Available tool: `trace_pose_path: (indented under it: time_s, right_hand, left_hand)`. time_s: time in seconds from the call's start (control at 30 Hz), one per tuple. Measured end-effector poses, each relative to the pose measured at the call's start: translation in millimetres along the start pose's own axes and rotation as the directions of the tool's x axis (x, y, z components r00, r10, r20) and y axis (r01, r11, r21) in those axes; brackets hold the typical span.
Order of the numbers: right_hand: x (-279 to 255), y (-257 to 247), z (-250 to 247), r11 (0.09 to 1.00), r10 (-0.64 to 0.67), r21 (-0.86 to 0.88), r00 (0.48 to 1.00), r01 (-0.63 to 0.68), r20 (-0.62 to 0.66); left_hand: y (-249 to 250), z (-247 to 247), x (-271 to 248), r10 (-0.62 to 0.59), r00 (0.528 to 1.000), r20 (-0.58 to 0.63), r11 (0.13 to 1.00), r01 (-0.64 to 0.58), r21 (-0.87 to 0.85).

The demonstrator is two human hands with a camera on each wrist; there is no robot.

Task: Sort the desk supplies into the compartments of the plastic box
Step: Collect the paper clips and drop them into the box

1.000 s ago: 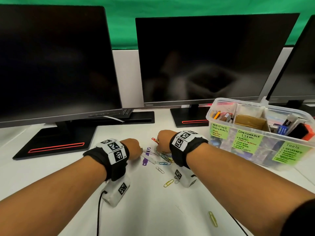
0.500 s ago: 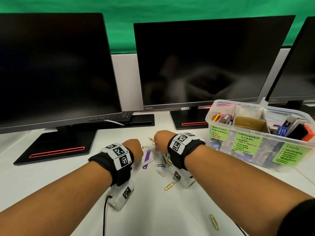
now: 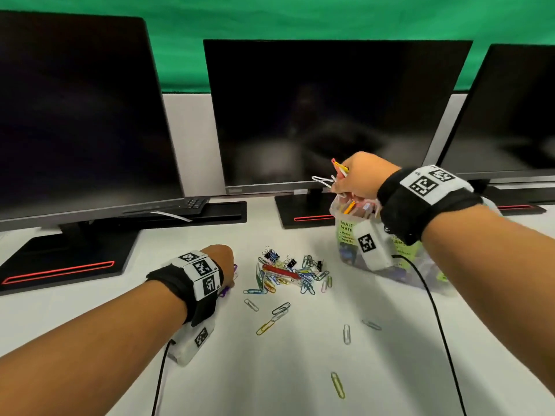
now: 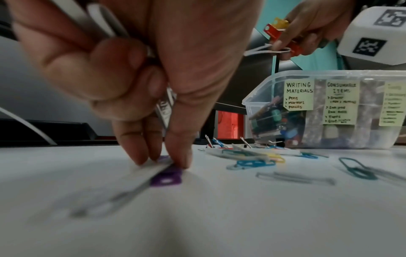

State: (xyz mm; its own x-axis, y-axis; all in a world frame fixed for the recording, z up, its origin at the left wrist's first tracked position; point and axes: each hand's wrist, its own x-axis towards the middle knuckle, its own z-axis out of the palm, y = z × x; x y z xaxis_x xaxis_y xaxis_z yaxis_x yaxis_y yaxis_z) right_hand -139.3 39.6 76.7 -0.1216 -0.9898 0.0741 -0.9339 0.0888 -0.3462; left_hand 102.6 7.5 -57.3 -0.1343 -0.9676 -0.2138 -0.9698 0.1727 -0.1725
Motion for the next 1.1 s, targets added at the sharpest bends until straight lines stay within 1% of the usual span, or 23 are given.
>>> trace_pose_path:
  time_s: [0.1, 0.17, 0.23, 0.37, 0.47, 0.5, 0.53, 0.6, 0.63, 0.67, 0.7, 0.8, 0.87, 0.97, 1.03, 1.07, 1.1]
  right_hand:
    - [5.6, 30.8, -23.4, 0.981, 0.085, -0.174, 0.996, -0.088, -0.025]
    - [9.4, 47.9, -32.3, 0.94, 0.143, -0.313, 0.99, -0.139, -0.011]
    - [15.0, 59.6, -37.8, 0.896, 0.198, -0.406, 0.98, -0.181, -0.001]
    - [30.1, 67.4, -46.6, 0.866, 0.289, -0.44, 0.956, -0.236, 0.056]
    - [35.6, 66.6, -53.1, 0.83, 0.357, -0.489, 0.929, -0.27, 0.095]
    - [38.8, 67.0, -54.5, 0.813, 0.367, -0.517, 0.925, -0.269, 0.097]
    - [43.0, 69.1, -55.4, 0.797, 0.381, -0.532, 0.921, -0.285, 0.078]
    - [59.7, 79.0, -56.6, 0.761, 0.426, -0.557, 0.903, -0.332, 0.044]
    - [68.2, 85.3, -56.6, 0.77, 0.432, -0.535, 0.901, -0.348, 0.037]
    - [70.0, 85.8, -55.9, 0.766, 0.44, -0.54, 0.897, -0.35, 0.043]
    - [67.7, 82.8, -54.7, 0.764, 0.442, -0.542, 0.896, -0.35, 0.044]
    - [59.5, 79.3, -48.4, 0.751, 0.434, -0.557, 0.901, -0.356, 0.009]
    - [61.2, 82.8, -46.9, 0.776, 0.404, -0.522, 0.915, -0.354, -0.02]
    - [54.2, 77.5, -44.7, 0.838, 0.347, -0.445, 0.938, -0.316, -0.013]
    - [44.5, 69.7, -40.8, 0.855, 0.315, -0.436, 0.949, -0.281, 0.007]
    - [40.8, 67.3, -39.3, 0.863, 0.302, -0.43, 0.953, -0.266, 0.017]
    - [36.1, 65.2, -39.4, 0.876, 0.288, -0.412, 0.957, -0.251, 0.029]
  left_hand:
    - [2.1, -6.0, 2.4, 0.007, 1.0, 0.008, 1.0, -0.007, 0.02]
    - [4.7, -8.2, 4.3, 0.013, 1.0, 0.022, 1.0, -0.013, 0.026]
    - [6.8, -8.8, 4.9, 0.01, 0.999, 0.038, 0.999, -0.011, 0.037]
    - [5.9, -9.0, 5.2, -0.001, 0.998, 0.062, 1.0, -0.001, 0.021]
    - [3.1, -4.0, 5.1, 0.026, 0.998, 0.063, 1.0, -0.027, 0.009]
    - [1.7, -2.6, 3.7, 0.019, 0.998, 0.057, 1.0, -0.02, 0.015]
    - [0.2, 0.8, 4.6, 0.037, 0.999, 0.028, 0.999, -0.038, 0.019]
    - [-2.0, 3.7, 3.2, 0.043, 0.999, 0.017, 0.999, -0.043, 0.022]
    - [-1.8, 2.5, 1.8, 0.027, 0.999, 0.045, 1.0, -0.028, 0.011]
    - [-4.1, 5.0, 5.2, 0.026, 0.999, 0.04, 1.0, -0.026, -0.004]
    - [-4.0, 2.9, 2.5, 0.015, 0.998, 0.054, 1.0, -0.015, -0.006]
    - [-6.2, -2.3, 3.8, 0.013, 0.998, 0.056, 0.997, -0.009, -0.082]
    - [-6.5, -10.1, 3.0, 0.007, 1.0, 0.015, 0.99, -0.005, -0.139]
    - [-3.9, -24.2, -2.2, -0.004, 1.0, 0.006, 0.969, 0.005, -0.246]
    - [0.1, -34.3, -6.5, 0.018, 1.0, 0.011, 0.953, -0.014, -0.304]
    - [2.6, -40.9, -8.7, 0.043, 0.999, -0.003, 0.942, -0.041, -0.334]
    - [6.5, -48.1, -10.4, 0.073, 0.997, 0.008, 0.934, -0.065, -0.351]
